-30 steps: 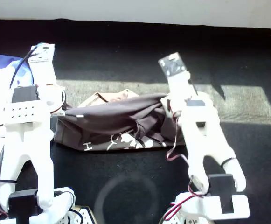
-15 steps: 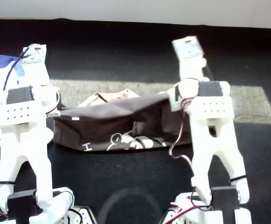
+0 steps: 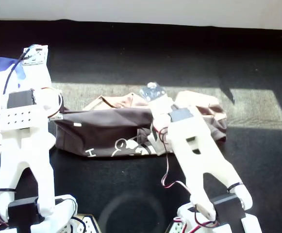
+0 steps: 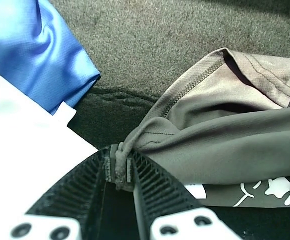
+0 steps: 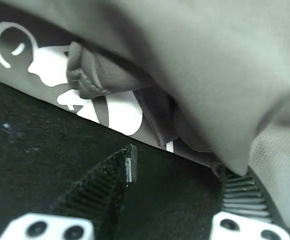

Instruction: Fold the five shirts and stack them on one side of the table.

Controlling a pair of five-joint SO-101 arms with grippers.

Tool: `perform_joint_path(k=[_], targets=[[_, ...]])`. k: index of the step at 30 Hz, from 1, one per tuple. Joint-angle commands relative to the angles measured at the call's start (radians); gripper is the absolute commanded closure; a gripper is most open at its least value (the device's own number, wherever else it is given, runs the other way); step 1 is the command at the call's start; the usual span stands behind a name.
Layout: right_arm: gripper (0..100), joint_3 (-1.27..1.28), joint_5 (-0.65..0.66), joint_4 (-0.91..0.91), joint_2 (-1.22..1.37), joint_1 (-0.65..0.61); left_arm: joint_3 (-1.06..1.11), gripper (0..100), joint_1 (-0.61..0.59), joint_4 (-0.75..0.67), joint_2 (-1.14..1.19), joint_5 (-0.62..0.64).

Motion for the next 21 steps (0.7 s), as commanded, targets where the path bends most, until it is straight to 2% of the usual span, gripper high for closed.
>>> perform_joint_path(k=[1,7,11,16,21], targets=[[73.2,0.082,0.066,-0.179,-0.038,0.091,-0.004,99,-0.015,-0.012,-0.002,0.000],[73.2,0.102,0.117,-0.515,-0.022,0.335,-0.004,99,-0.015,-0.006,-0.004,0.000],[73.2,0.053,0.112,-0.667,0.058,0.435,-0.004,99,-0.015,-0.006,-0.008,0.000],[73.2,-0.088,0.110,-0.522,0.077,0.447,-0.004,99,-0.015,-0.006,-0.008,0.000],[73.2,-0.237,0.089,-0.315,-0.012,0.446,-0.004,99,-0.015,-0.006,-0.008,0.000]])
